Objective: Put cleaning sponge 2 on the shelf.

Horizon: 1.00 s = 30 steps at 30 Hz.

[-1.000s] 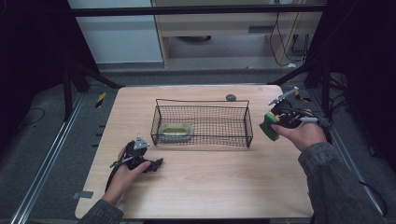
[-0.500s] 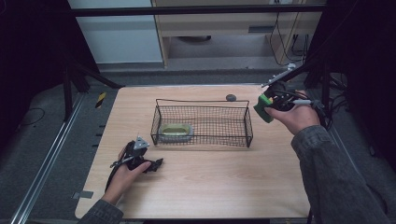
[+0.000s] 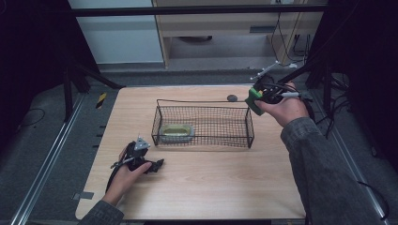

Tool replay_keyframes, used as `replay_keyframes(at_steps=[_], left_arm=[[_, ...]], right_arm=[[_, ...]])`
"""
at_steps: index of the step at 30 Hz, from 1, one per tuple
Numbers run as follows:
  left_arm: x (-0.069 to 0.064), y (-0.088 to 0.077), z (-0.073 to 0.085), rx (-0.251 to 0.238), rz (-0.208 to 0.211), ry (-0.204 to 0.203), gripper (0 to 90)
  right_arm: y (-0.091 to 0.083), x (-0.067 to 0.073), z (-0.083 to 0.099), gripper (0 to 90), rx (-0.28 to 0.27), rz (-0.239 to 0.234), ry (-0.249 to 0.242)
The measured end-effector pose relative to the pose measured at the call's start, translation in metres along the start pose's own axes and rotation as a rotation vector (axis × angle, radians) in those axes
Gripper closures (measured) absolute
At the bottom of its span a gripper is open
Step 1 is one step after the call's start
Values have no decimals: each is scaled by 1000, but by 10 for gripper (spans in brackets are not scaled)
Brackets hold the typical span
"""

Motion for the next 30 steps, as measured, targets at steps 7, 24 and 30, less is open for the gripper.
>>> replay_keyframes(at_steps=[7,24,30], left_arm=[[0,0,0,-2,0,-2,0],[0,0,0,-1,0,-2,0],[0,0,0,-1,0,-2,0]], right_arm=[[15,9,-4,641,15,-17,-11],[40,20,-2,641,21,-60,-13],[44,21,-3,641,17,-61,-24]])
Point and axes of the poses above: each handheld gripper's, and its own axes: y roughly forward along the jaws, z roughly out of its underside, x roughly to its left, the point moved 6 cm from there along y, roughly forward along the jaws, and after that the axes turned 12 degrees about y, right-handed, at the moved point
